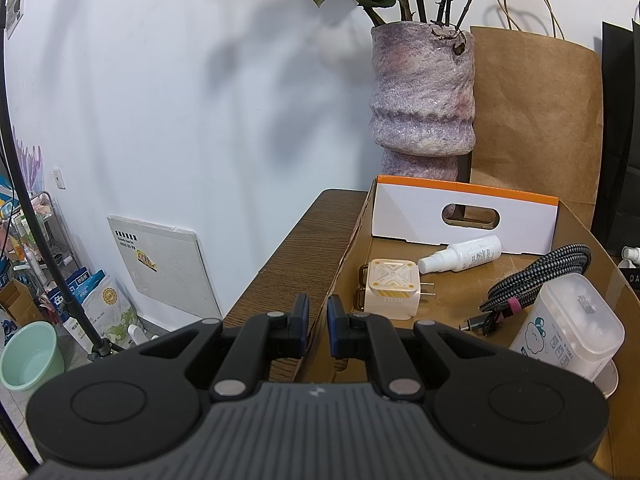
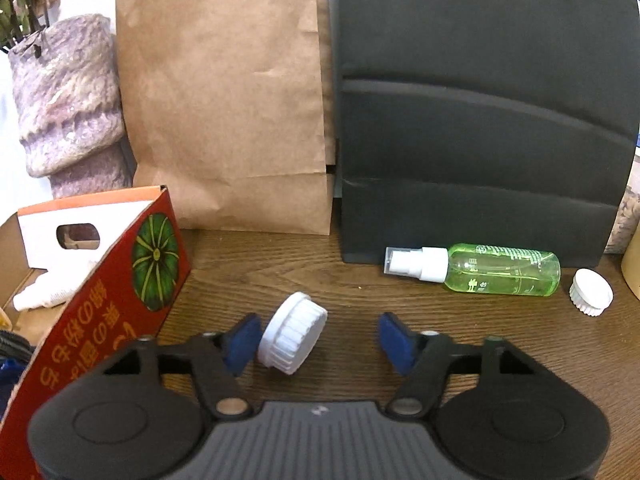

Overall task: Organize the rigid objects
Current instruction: 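Move the right tool to the white bottle cap on the table, then grasp the white bottle cap with the right gripper, then lift the white cap and carry it toward the orange box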

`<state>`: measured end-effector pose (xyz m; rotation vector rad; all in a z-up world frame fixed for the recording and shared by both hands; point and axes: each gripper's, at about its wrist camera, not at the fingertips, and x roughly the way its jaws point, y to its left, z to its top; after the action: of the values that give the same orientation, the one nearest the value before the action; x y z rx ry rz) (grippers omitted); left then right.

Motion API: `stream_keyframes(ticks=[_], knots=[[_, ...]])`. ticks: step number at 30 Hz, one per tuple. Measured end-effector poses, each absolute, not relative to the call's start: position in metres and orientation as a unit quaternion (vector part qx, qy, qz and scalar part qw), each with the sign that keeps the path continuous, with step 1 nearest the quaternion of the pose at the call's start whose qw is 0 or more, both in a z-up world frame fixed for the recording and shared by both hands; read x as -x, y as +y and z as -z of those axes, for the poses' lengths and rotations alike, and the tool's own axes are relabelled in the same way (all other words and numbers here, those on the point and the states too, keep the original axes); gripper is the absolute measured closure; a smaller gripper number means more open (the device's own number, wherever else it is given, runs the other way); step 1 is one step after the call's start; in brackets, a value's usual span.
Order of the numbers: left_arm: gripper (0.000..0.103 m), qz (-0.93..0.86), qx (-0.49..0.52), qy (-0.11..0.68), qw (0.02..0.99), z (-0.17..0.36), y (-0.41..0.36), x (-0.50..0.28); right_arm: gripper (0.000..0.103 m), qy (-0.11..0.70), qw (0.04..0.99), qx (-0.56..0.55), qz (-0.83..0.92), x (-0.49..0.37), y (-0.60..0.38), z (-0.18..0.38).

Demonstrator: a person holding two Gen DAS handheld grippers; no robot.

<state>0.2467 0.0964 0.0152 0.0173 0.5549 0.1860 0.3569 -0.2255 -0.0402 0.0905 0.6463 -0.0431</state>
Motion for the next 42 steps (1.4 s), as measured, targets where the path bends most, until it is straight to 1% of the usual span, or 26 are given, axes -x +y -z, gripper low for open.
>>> stream_keyframes(ticks=[1,2,3,4,18,42], knots=[[0.092,-0.092,-0.008,0.273,0.957,-0.015,0.096,-0.247,0.063,0.316,0.948,-0.045,0.02,-0.357,-0.226,0.039],[0.092,-0.092,-0.008,0.273,0.957,-0.015,0.096,-0.247,0.07,0.314,0.948,-0.046,0.019,-0.356,-0.226,0.039],[0.092,-0.092,-0.008,0.273,0.957,-0.015,0.096,-0.247,0.083,0.313,0.948,-0.049,0.019,-0.356,-0.227,0.039],[0.092,-0.092,-0.009,0.273,0.957,-0.015,0.096,-0.247,0.088,0.312,0.948,-0.053,0.018,-0.356,-0.228,0.039],[0.092,-0.092,-0.008,0.273,0.957,-0.015,0.096,-0.247,0.088,0.294,0.954,-0.051,0.013,-0.352,-0.228,0.035],[0.092,-0.092,-0.009,0.273,0.957,-0.015,0.096,-0.247,0.088,0.194,0.979,-0.052,-0.022,-0.318,-0.219,-0.016]])
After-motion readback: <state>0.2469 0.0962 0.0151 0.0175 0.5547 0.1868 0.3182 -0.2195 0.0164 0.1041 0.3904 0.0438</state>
